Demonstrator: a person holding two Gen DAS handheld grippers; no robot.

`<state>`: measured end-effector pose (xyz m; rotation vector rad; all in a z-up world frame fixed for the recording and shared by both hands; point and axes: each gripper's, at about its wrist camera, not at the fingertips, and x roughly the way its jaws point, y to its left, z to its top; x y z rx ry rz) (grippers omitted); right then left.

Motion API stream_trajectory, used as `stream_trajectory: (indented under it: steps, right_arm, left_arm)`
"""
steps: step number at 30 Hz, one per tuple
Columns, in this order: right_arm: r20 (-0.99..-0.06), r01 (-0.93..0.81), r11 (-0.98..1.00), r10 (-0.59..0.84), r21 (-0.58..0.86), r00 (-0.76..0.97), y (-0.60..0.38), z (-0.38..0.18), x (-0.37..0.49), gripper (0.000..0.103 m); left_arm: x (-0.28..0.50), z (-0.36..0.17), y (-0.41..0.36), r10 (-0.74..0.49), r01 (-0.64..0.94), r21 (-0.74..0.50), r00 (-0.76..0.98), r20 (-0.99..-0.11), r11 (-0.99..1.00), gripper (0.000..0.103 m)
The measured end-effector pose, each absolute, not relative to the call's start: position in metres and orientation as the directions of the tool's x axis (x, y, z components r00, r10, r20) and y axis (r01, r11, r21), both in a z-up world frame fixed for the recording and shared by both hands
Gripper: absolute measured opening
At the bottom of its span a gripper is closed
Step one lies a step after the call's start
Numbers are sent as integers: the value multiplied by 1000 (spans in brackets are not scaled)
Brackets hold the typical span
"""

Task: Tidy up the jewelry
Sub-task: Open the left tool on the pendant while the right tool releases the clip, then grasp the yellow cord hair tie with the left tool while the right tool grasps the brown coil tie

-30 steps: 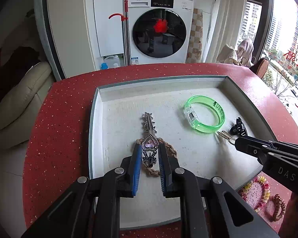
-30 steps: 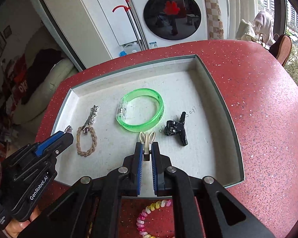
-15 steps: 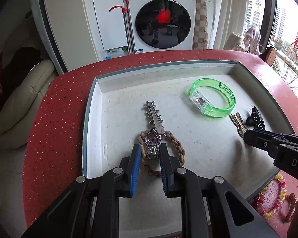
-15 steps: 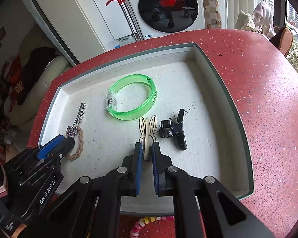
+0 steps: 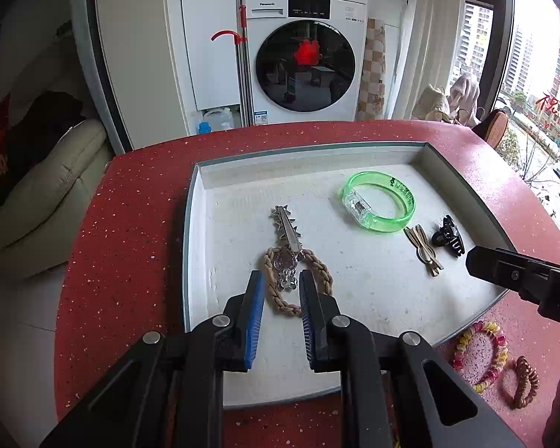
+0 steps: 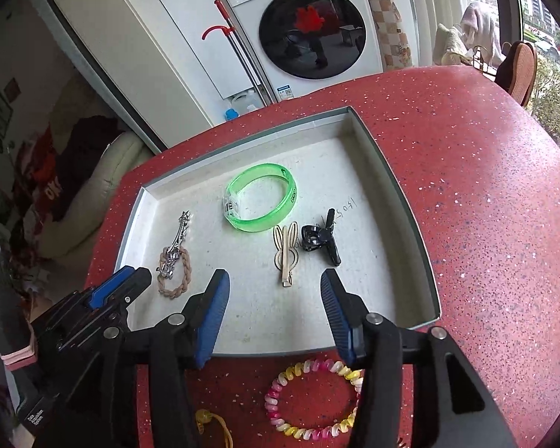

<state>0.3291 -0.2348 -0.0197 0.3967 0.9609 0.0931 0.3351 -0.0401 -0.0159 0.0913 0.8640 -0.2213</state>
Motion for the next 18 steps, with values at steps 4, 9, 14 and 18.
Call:
stream_trajectory:
  steps: [4,9,14,18]
  right_arm:
    - [-772,96,921,256,378,582,-236,-16,317,61]
    - [-761,99,914,263,394,594,-240,-9,300,81]
    - [-734,107,903,264,415,625,-246,-1,279,87]
    - [-700,102,919,214,380,682,-246,10,257,103]
  left_arm:
    - [325,-6,-32,-183,225,-47,632,-753,973,103]
    - [306,7,-25,-182,235,-27,673,-717,972,103]
    - [285,14,-16,-174,228,-18,689,-704,973,103]
    - [271,15,-11,-179,220,-34,681,-710,975,103]
